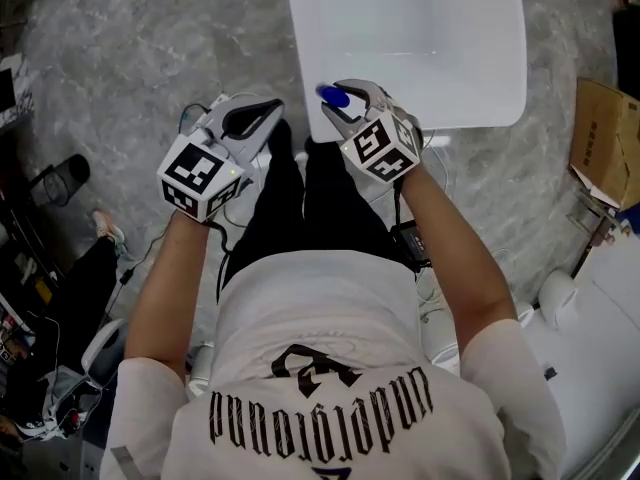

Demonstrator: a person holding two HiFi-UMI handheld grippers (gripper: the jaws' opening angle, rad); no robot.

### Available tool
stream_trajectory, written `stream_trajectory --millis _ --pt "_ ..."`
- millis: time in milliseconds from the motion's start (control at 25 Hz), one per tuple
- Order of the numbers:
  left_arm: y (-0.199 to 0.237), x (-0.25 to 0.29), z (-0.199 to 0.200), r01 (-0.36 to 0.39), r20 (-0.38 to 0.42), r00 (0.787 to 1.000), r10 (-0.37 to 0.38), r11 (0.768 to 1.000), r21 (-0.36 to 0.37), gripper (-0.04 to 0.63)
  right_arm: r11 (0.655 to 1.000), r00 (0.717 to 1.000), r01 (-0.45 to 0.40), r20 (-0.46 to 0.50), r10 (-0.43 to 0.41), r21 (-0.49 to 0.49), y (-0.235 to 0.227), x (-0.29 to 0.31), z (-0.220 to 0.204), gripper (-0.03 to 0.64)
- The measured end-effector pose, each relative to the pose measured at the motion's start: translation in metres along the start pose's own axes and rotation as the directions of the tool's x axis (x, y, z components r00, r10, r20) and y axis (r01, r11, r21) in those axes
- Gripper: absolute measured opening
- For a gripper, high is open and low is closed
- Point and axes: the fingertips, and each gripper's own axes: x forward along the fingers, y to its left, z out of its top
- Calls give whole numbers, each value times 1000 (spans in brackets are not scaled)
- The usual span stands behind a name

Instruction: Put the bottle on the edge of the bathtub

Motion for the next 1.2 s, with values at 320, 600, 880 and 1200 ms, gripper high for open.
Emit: stream_trajectory --millis 320,600,880,1200 --pt "38 18 -20 -5 -62 998 2 999 -46 6 999 999 -25 -43 27 42 -30 51 -13 152" --pt "50 29 -19 -22 -56 998 17 997 -77 6 999 998 2 -55 0 32 -46 67 -19 152" --pt "48 32 -17 -11 -57 998 7 996 -83 6 1000 999 -2 -51 2 -6 -35 71 -19 153" --pt "47 26 -18 0 -55 998 -4 997 -78 6 1000 999 17 -33 -16 22 -34 70 -16 192"
